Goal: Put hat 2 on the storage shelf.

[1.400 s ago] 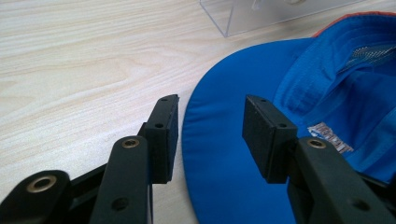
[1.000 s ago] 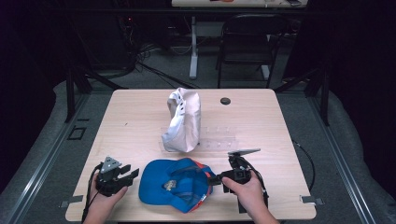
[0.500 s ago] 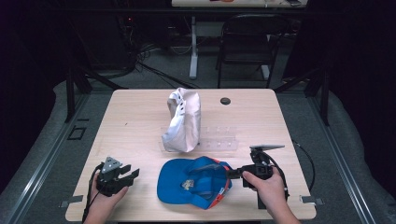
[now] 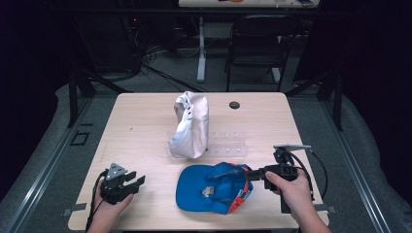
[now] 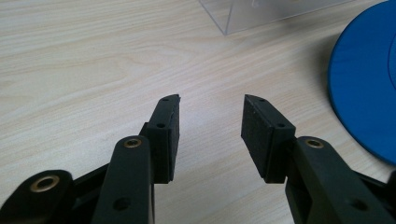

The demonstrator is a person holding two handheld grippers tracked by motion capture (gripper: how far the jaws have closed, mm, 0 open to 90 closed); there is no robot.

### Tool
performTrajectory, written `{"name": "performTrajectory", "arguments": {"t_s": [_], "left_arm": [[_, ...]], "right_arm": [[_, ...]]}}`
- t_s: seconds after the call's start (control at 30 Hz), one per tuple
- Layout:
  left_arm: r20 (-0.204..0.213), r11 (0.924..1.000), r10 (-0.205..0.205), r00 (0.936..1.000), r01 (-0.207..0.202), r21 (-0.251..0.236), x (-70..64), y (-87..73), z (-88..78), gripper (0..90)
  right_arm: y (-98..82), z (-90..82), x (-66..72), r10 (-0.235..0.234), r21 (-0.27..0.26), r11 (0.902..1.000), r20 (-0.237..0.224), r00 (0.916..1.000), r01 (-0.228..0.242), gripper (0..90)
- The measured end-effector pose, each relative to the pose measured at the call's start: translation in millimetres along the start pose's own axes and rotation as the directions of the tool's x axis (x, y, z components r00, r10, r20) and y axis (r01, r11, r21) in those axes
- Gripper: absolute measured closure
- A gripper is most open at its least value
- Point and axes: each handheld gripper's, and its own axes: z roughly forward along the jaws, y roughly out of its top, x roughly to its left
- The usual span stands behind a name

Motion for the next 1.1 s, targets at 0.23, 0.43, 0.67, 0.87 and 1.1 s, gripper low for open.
{"name": "performTrajectory", "arguments": {"t_s": [0.23, 0.43, 0.67, 0.87, 1.1], "left_arm": [[0.002, 1.0000, -0.003, 1.0000, 0.003, 0.001, -0.5, -0.1, 0.4, 57.2], [0.002, 1.0000, -0.005, 1.0000, 0.005, 0.000, -0.1, -0.2, 0.5, 57.2], [0.001, 1.0000, -0.006, 1.0000, 0.006, 0.003, 0.1, -0.2, 0.2, 57.5], [0.002, 1.0000, -0.007, 1.0000, 0.007, 0.001, -0.2, -0.3, 0.7, 57.5], [0.002, 1.0000, -0.007, 1.0000, 0.007, -0.001, -0.1, -0.3, 0.0, 57.5]], "right_arm": [[7.6, -5.3, 6.5, 0.020, 0.025, 0.9995, -0.067, 0.9975, -0.018, 78.1], [13.9, -7.5, 16.8, 0.033, 0.036, 0.9990, -0.131, 0.9908, -0.029, 78.1], [23.0, -13.6, 34.2, 0.043, 0.042, 0.9985, -0.191, 0.9805, -0.036, 78.1], [32.9, -18.1, 53.1, 0.028, 0.041, 0.9990, -0.211, 0.9770, -0.020, 78.2], [42.4, -22.8, 71.8, 0.016, 0.041, 0.9991, -0.230, 0.9731, -0.007, 78.2]]}}
